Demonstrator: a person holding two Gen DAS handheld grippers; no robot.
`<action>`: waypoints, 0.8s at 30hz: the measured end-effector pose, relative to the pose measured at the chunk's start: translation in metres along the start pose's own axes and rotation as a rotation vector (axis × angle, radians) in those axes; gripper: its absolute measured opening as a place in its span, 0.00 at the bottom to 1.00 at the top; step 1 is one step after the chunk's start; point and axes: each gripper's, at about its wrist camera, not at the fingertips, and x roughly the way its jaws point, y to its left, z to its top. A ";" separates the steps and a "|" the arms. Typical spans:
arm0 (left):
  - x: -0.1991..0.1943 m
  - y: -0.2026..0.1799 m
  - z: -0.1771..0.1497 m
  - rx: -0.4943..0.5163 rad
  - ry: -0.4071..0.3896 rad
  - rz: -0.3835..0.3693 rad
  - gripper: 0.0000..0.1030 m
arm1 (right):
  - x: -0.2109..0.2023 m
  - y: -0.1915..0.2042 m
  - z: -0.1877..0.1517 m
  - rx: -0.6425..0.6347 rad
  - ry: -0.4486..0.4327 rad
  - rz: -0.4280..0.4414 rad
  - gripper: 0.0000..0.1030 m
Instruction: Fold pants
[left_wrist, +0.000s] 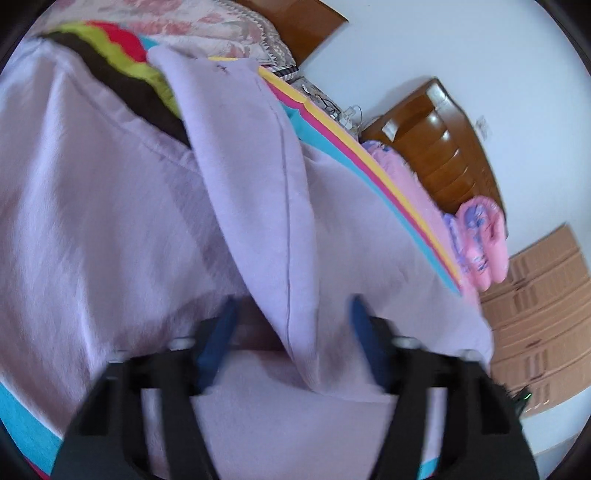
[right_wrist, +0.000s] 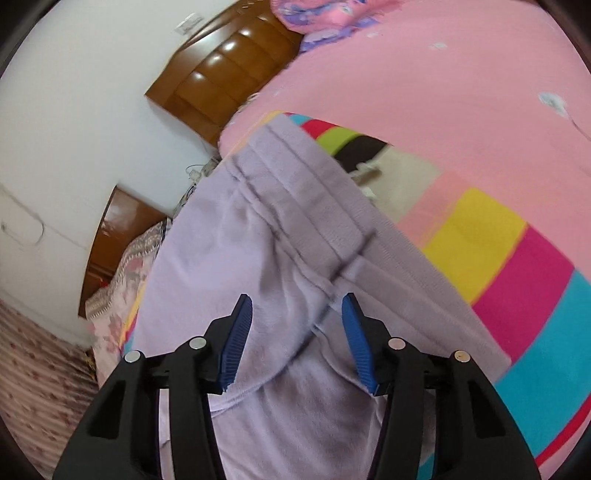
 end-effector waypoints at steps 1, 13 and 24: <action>0.004 -0.001 0.000 0.006 0.016 0.006 0.19 | 0.004 0.004 0.002 -0.030 -0.001 -0.013 0.49; -0.059 -0.090 0.102 0.099 -0.064 -0.078 0.06 | -0.049 0.066 0.060 -0.099 -0.167 0.086 0.12; -0.070 0.038 -0.021 0.093 0.045 -0.082 0.08 | -0.104 -0.031 -0.063 -0.068 -0.074 0.136 0.12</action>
